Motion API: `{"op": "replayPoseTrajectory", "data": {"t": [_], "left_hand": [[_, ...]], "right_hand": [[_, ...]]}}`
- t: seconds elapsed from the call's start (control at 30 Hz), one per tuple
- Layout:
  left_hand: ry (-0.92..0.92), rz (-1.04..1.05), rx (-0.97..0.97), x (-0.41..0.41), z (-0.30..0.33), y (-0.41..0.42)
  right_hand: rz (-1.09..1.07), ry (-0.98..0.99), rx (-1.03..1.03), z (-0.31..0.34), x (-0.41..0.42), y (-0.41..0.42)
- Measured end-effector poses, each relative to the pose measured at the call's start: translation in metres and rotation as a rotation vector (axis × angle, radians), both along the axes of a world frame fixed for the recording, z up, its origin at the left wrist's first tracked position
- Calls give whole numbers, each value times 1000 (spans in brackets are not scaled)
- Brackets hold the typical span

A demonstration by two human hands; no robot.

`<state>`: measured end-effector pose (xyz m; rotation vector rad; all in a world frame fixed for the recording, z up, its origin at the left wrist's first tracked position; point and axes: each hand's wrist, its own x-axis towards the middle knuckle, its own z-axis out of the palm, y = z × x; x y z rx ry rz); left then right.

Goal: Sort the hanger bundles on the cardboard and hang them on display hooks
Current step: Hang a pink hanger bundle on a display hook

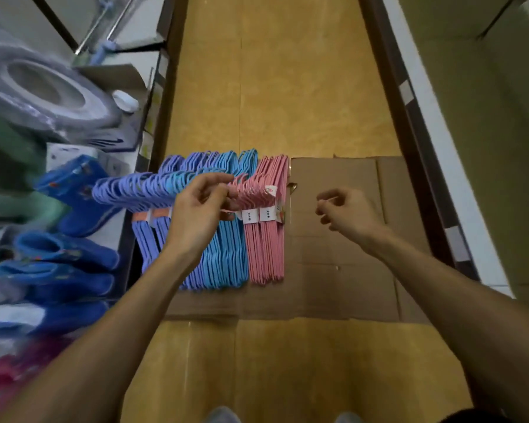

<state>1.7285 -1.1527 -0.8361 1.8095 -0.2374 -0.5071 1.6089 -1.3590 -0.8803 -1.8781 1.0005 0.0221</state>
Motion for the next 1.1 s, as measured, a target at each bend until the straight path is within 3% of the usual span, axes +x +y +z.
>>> {"op": "replayPoseTrajectory", "data": {"t": [0.23,0.5,0.87,0.97,1.1], "left_hand": [[-74,-53,93,13,-124,5],[-447,-218,322,61,-196,-19],[-171,-227,271,54,-209,-34],[-127,-226,226,55,-216,-37],[-237,-202,268,57,-212,-38]], "right_hand": [[1,6,149,-144,19,18],[18,-55,315,-237,40,37],[-121,-173,849,-291,61,59],[-145,-178,838,-297,62,66],[-181,-192,779,-295,61,65]]}}
